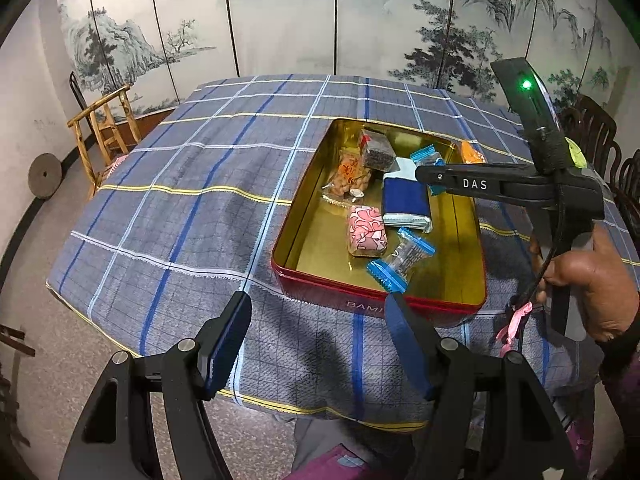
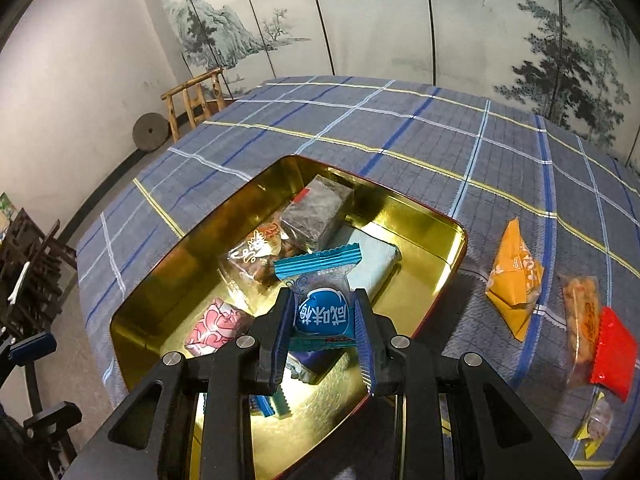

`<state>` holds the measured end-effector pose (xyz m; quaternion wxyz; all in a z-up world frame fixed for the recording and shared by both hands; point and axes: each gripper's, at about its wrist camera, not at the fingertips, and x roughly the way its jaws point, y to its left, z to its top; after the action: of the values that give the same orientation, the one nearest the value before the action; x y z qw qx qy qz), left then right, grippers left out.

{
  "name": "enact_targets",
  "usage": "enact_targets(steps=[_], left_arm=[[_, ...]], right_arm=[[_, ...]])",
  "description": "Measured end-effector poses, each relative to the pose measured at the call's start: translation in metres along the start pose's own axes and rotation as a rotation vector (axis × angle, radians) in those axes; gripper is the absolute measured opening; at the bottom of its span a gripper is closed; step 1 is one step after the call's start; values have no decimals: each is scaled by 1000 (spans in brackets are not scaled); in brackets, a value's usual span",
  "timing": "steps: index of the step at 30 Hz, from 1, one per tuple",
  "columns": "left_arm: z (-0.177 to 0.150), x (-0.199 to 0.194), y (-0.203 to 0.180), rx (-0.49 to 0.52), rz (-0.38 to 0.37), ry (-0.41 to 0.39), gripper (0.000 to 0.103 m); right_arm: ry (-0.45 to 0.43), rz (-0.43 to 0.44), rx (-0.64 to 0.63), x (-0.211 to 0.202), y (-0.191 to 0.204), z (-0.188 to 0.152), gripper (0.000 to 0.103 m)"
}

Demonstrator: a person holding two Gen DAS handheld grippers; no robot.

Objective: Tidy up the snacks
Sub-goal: 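Carry the blue candy into the tin and open the right tool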

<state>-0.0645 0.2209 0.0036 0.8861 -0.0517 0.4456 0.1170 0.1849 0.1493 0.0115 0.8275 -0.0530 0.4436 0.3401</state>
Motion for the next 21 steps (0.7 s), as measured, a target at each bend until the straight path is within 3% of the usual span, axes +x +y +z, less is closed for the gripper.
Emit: enact_targets(steps=[17, 21], left_arm=[[-4, 6, -3, 20, 8, 16, 65], [-5, 7, -5, 36, 17, 23, 65]], right_arm=[[-1, -13, 9, 6, 0, 3, 32], [-15, 9, 29, 0, 0, 3, 37]])
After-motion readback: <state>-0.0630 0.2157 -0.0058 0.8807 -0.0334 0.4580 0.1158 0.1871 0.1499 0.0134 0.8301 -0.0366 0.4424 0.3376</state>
